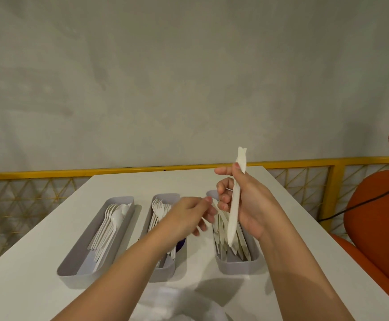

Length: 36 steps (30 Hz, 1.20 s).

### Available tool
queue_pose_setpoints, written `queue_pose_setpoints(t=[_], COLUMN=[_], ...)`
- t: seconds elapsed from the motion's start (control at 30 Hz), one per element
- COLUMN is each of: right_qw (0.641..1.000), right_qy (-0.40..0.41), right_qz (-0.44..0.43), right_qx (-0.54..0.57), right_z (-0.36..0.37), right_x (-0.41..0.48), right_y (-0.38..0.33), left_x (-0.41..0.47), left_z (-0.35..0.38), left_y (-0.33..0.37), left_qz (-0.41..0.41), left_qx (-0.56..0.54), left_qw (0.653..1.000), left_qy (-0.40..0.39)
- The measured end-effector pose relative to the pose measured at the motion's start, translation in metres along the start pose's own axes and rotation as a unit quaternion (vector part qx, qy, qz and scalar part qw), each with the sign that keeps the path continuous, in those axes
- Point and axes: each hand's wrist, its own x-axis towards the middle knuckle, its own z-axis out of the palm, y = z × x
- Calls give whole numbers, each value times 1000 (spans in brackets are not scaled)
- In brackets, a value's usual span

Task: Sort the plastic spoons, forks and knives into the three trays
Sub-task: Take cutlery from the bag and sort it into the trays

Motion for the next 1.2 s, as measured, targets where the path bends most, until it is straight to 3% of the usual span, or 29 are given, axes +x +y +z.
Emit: queue_pose_setpoints(t=[0.07,0.2,0.3,0.43,0.53,0.67,0.8,0.87,1.03,1.2], right_qw=[1000,997,995,977,959,903,816,794,807,834], right_qy=[16,60,58,43,69,93,58,55,47,44], right_qz=[-3,0,2,36,61,79,107,121,140,102], right_qx=[-23,-50,-75,-206,-268,-412,-565,-593,-572,-540], right_z=[-1,-6,-12,-25,-39,-47,-42,-40,-39,-40], right_x=[2,7,6,6,14,27,33,32,26,19], right_y=[2,6,10,22,30,44,63,70,72,66], left_x=[-16,-29,-26,-13,-1,7,9,10,9,0], left_z=[8,18,21,20,23,28,37,41,42,33], left_y=[11,10,3,-4,-20,-43,-49,-50,-52,-51], left_qz=[-18,24,33,-2,-25,-54,-73,-70,-57,-12], left_qx=[-68,-76,-104,-131,-29,69,115,120,126,139], left_qw=[994,981,983,986,997,996,990,990,990,990], left_qy=[-81,-179,-146,-100,-61,-3,-25,-22,-9,-3])
